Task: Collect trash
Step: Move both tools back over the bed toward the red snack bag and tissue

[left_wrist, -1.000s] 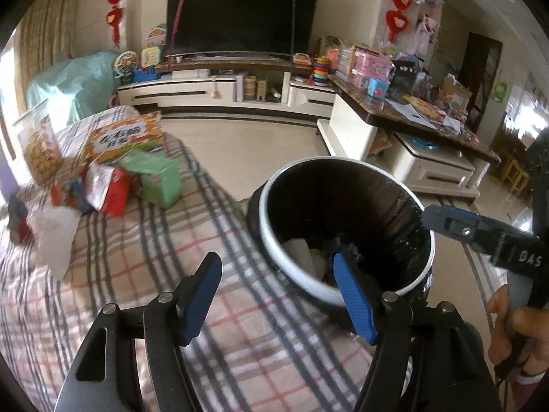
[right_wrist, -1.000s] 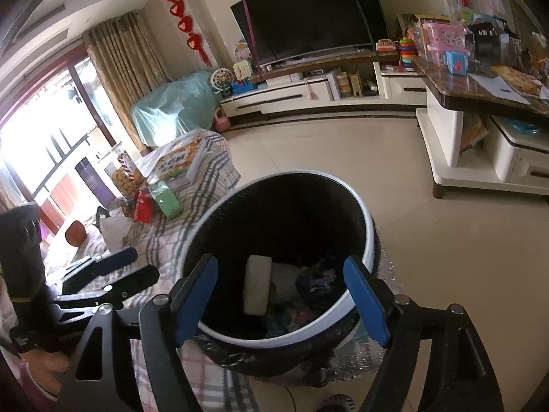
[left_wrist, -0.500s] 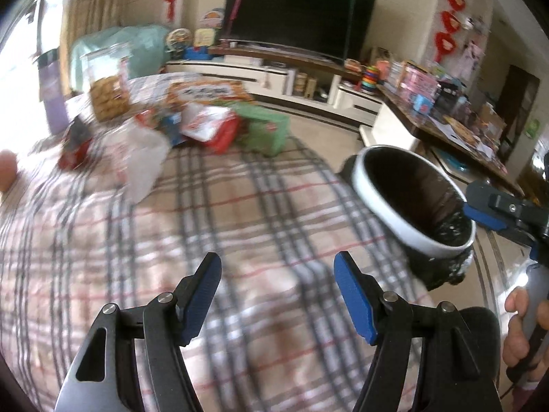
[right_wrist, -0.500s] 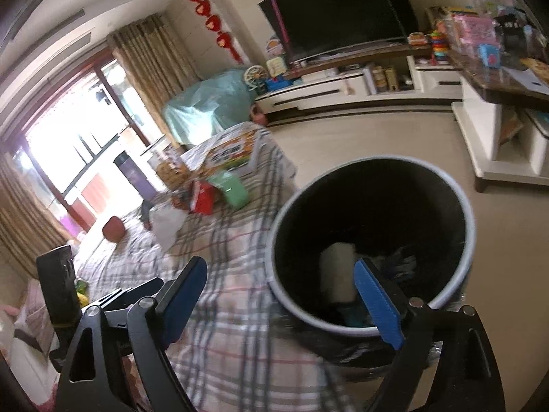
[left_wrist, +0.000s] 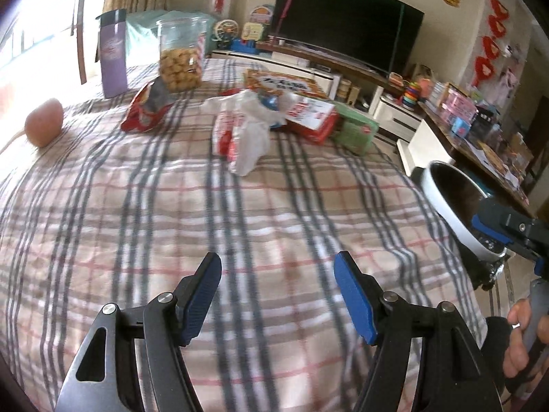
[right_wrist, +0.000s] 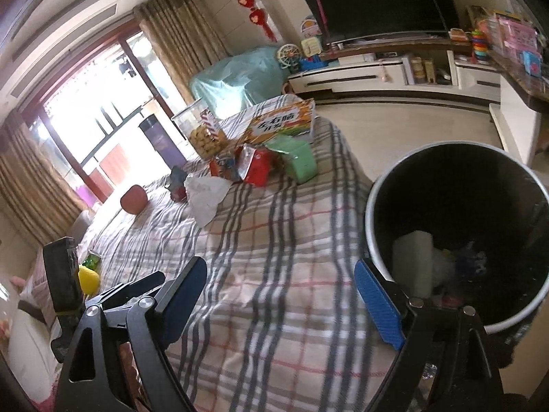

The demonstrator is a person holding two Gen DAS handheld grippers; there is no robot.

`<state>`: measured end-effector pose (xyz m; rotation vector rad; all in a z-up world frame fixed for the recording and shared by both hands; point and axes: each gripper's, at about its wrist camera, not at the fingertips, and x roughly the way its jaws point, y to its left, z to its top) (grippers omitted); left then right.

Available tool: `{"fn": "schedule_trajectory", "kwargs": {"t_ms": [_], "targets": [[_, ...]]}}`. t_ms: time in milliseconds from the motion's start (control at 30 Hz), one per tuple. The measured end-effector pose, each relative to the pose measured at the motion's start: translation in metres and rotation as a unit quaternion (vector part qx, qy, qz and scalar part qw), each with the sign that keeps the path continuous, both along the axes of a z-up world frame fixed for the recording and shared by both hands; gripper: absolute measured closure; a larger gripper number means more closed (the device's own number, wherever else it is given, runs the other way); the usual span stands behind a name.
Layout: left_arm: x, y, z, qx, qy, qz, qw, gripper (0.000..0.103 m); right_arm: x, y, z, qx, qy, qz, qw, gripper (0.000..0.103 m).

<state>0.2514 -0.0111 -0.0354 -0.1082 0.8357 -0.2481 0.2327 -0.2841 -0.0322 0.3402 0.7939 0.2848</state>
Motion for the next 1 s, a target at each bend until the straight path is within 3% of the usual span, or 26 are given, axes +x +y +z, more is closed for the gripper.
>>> {"fn": "schedule_trajectory", "kwargs": {"t_ms": [733, 1000], "targets": [[0.053, 0.031, -0.003, 0.001, 0.002, 0.032, 0.9995, 0.035, 0.053, 0.041, -0.015, -0.027, -0.010, 0.046, 0.999, 0.014], [0.090, 0.017, -0.002, 0.002, -0.012, 0.019, 0.9997, 0.031, 0.069, 0.047, -0.021, -0.023, -0.008, 0.048, 0.999, 0.014]]}}
